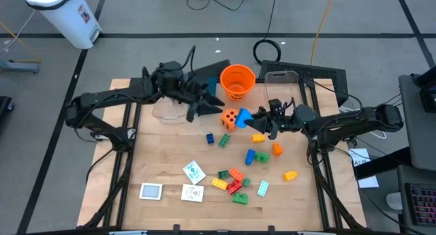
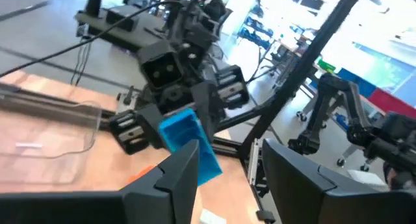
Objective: Pick & Place Toys
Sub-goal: Put the blue game piece into the right transparent bin
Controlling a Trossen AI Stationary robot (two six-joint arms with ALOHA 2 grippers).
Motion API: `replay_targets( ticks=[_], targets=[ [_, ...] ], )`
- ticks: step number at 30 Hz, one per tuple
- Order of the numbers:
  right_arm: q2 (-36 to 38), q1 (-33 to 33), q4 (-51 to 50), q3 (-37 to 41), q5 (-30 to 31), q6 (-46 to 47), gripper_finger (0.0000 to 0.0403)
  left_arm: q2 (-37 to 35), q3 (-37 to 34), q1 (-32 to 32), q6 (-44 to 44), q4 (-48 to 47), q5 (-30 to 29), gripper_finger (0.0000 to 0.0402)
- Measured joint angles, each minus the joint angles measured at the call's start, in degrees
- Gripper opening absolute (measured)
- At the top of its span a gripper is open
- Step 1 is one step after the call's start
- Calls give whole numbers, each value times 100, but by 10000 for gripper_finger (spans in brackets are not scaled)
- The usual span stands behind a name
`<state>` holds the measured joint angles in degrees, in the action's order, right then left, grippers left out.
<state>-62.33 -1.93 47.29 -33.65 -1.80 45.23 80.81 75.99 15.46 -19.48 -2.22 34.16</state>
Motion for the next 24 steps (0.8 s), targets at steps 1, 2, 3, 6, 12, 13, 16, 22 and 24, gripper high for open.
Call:
replay_targets(
  ticks=[1, 2, 3, 6, 12, 13, 16, 22, 24],
  targets=[
    [6, 0, 6, 0, 4, -21, 144, -1, 0, -67, 23, 38, -35, 169],
    [24, 0, 1, 0, 4, -48, 145, -1, 0, -137, 29, 69, -76, 167],
    [36, 0, -14, 4, 6, -63, 145, -1, 0, -214, 37, 80, -96, 166],
    [46, 0, -27, 7, 9, -97, 144, 1, 0, -479, 391, 118, -276, 164],
    [44, -18, -47, 7, 14, -98, 143, 1, 0, -1109, 2063, 109, -1692, 163],
    [42, -37, -53, 7, 13, -95, 144, 1, 0, -1212, 2504, 109, -2021, 162],
    [43, -107, -44, 7, 14, -70, 144, 1, 0, -1554, 3857, 103, -3125, 162],
    [64, -254, -51, 7, 3, -53, 143, 1, 0, -2148, 6508, 96, -5108, 176],
    [76, -292, -33, 7, 2, -52, 144, 1, 0, -2270, 7163, 96, -5489, 181]
  ],
)
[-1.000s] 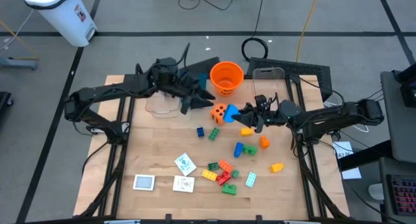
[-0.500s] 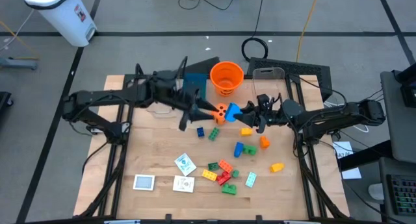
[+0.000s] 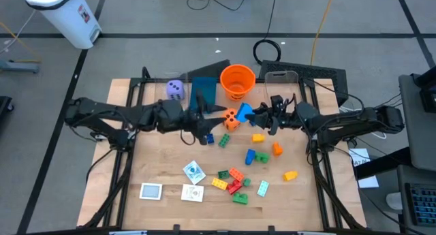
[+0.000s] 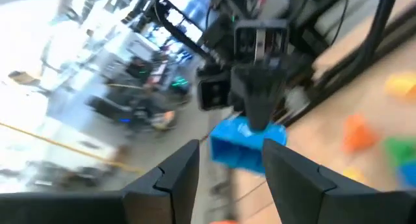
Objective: Pick & Place Toys
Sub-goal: Put the blue game piece into the right transparent bin
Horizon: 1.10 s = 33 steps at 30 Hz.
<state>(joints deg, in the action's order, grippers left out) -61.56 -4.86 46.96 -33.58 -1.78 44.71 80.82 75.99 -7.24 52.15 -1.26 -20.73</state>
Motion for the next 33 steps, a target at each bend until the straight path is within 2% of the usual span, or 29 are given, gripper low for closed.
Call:
replay_targets(
  ticks=[5, 10, 18, 24, 33],
  targets=[
    [132, -132, -7, 0, -9, 87, 140, 0, 0, -223, 1284, -16, -801, 186],
    [334, -323, -17, 0, -174, 188, 142, 2, 0, -340, 2267, -26, -1267, 176],
    [639, -611, -21, 0, -441, 332, 141, 4, 0, -364, 3186, -24, -1587, 160],
    [708, -756, -54, 0, -448, 410, 141, 7, 0, -372, 3828, -24, -1598, 159],
    [711, -962, -241, -62, -260, 398, 141, 7, 0, -220, 4040, -24, -1596, 159]
  ],
)
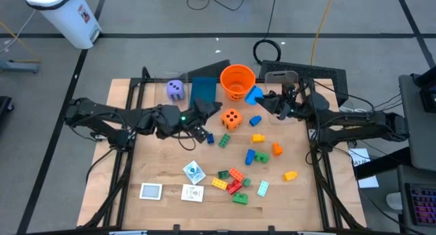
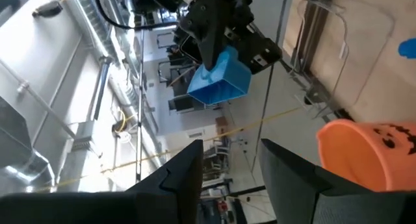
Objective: Pick & Place Toys
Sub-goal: Put the blue game piece into the right transparent bin
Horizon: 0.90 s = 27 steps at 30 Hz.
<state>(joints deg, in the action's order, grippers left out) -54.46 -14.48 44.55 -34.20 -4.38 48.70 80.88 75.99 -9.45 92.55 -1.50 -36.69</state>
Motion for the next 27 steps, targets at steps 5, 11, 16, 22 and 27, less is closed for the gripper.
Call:
replay_targets(
  ticks=[5, 11, 16, 22, 27],
  targets=[
    [-2, -184, -1316, -551, 6, -359, 141, 0, 0, 309, -736, -2, 6, 159],
    [-18, -613, -3633, -1682, 10, -1003, 141, 0, 0, 1085, -4502, -149, 315, 159],
    [-213, -931, -5652, -2875, 404, -1636, 141, 0, 0, 1681, -7643, -671, 1069, 159],
    [-815, -1146, -7881, -4293, 1089, -2246, 141, 0, 0, 2200, -9266, -907, 4048, 159],
    [-1448, -1446, -9421, -5090, 1352, -2351, 141, 0, 0, 2461, -9856, -926, 5886, 159]
  ],
)
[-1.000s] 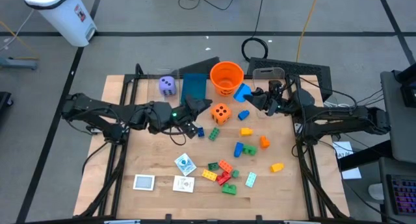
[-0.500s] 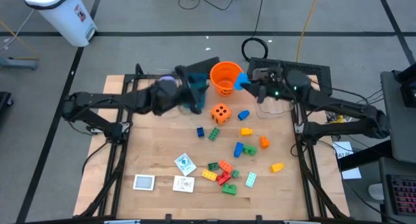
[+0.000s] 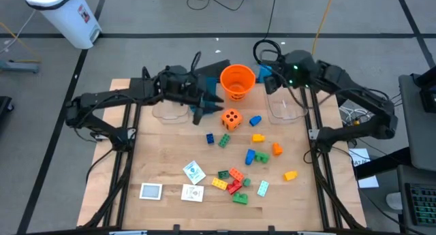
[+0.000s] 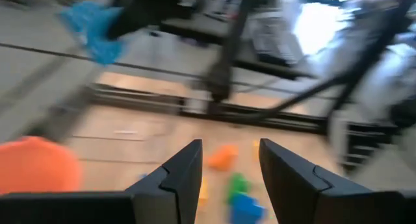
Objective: Pick & Place Toys
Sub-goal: Put the blue game piece into the right transparent bin
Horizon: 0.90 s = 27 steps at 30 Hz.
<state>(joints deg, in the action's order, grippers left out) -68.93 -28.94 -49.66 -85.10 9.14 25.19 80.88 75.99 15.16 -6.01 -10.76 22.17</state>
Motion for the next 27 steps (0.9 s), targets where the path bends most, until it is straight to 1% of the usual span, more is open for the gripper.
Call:
replay_targets(
  ticks=[3, 5, 7, 8, 11, 14, 18, 21, 23, 27],
  targets=[
    [-398, -293, -759, -276, -10, -45, 141, 0, 0, 154, -222, -14, 902, 159],
    [-679, -484, -1221, -411, -40, -123, 141, 0, 0, 228, -285, -20, 1382, 159],
    [-932, -692, -1592, -491, -129, -338, 141, 0, 2, 269, -318, -40, 1655, 159],
    [-1066, -800, -1765, -520, -191, -449, 141, 0, 2, 285, -318, -63, 1690, 159],
    [-1416, -1106, -2108, -544, -274, -748, 141, 0, 2, 334, -318, -57, 1649, 159],
    [-1720, -1414, -2180, -544, -358, -1092, 141, 1, 2, 356, -319, -2, 1452, 159],
    [-2076, -1818, -2173, -548, -627, -1431, 141, 2, 2, 306, -317, 33, 929, 159],
    [-2345, -2078, -2157, -548, -721, -1589, 141, 2, 2, 264, -315, 156, 472, 159],
    [-2529, -2255, -2125, -548, -796, -1681, 141, 2, 2, 266, -316, 154, 347, 159],
    [-2940, -2476, -2086, -548, -793, -1730, 141, 2, 2, 329, -318, -9, 324, 159]
  ],
)
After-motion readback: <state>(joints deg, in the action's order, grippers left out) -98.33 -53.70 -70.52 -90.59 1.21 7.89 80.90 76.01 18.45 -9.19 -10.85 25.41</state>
